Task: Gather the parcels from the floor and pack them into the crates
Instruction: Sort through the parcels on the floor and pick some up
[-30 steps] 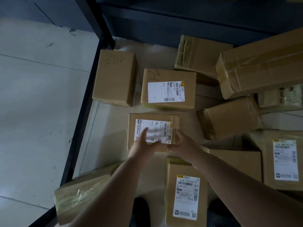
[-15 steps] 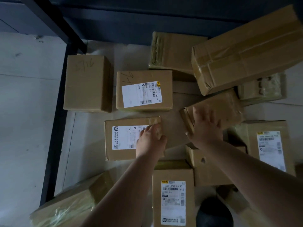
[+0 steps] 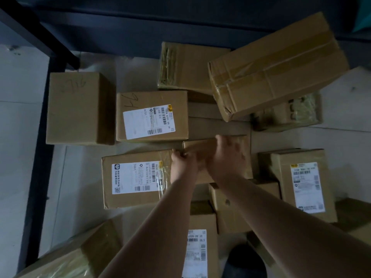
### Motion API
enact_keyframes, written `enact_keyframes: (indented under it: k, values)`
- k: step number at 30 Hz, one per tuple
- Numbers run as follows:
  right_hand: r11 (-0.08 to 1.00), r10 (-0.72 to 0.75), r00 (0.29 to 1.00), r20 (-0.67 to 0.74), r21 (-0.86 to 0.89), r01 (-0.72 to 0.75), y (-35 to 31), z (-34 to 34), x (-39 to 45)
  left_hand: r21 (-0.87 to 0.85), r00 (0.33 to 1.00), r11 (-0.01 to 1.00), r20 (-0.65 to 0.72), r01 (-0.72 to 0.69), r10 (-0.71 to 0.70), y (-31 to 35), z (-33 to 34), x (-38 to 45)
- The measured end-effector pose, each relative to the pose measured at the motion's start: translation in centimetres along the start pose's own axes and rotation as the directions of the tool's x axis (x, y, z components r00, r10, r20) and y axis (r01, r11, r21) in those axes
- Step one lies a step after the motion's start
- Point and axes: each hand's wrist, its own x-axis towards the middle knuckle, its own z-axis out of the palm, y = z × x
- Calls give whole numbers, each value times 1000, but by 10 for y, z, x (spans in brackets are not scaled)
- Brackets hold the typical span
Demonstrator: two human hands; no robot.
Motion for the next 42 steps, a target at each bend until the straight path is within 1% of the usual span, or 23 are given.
enact_keyframes:
  k: [1,3,4,5,7,8,10,12,15,17,19,22,24,26,28,30,31,32,33,34,36,39,42]
  values:
    - [989,138,990,-13,64,-137,6,-2,8,-1,1000,1000,14,1,-1,0,1,2]
    - [878,398,908,134,230,-419,17,-8,27,6,997,1000,73,-15,15,3,2,3]
    - [806,473,854,217,284,-519,22,-9,35,19,996,1000,91,-21,19,6,1,5]
    - [757,514,815,268,304,-578,26,-11,40,47,995,999,99,-14,10,7,1,8]
    - [736,538,789,297,290,-611,32,-14,43,95,992,994,112,56,-66,9,-1,12]
    - [750,532,794,295,271,-603,34,-16,41,95,986,990,119,102,-113,9,-3,11]
    - [810,474,849,232,263,-524,38,-20,33,45,983,988,96,151,-155,5,-7,8]
    - [834,406,905,128,352,-424,43,-23,23,12,996,996,8,89,-89,-1,-11,5]
    - [801,409,912,27,468,-374,49,-29,7,29,989,999,-141,-46,49,-11,-15,-1]
    - [792,402,915,3,501,-350,52,-31,1,29,985,997,-153,-71,75,-15,-14,-5]
    - [814,332,943,-17,511,-277,56,-33,0,29,989,999,-143,-39,43,-19,-14,-6]
    - [829,166,986,-12,543,-133,63,-40,3,-2,995,1000,-95,-20,20,-25,-16,-4]
    - [842,74,994,83,528,-106,67,-47,7,81,995,993,-55,-82,87,-27,-15,-6]
    - [909,20,985,172,406,-89,71,-51,11,107,992,987,-34,-121,125,-28,-16,-7]
    - [956,68,980,186,269,-117,74,-57,9,15,996,997,-51,-71,72,-25,-20,-7]
    - [955,118,978,173,250,-159,78,-59,4,-57,998,998,-61,4,-8,-22,-24,-8]
    - [931,164,970,182,296,-213,78,-59,-1,-76,998,997,-52,23,-27,-21,-25,-10]
    - [870,249,951,181,390,-302,77,-58,-5,-88,999,996,-46,20,-24,-20,-25,-12]
    - [799,339,928,152,474,-370,76,-56,-7,-91,999,996,-42,-1,-3,-18,-25,-15]
    - [779,386,915,118,490,-392,76,-54,-7,-81,998,996,-50,-28,24,-16,-24,-16]
    - [794,393,918,53,483,-368,76,-51,-9,-61,997,997,-65,-56,52,-14,-24,-18]
    - [742,359,931,60,587,-324,80,-49,-11,-106,998,993,35,-47,51,-20,-22,-20]
    - [754,211,973,94,618,-223,83,-44,-17,-98,995,994,85,-40,48,-33,-18,-24]
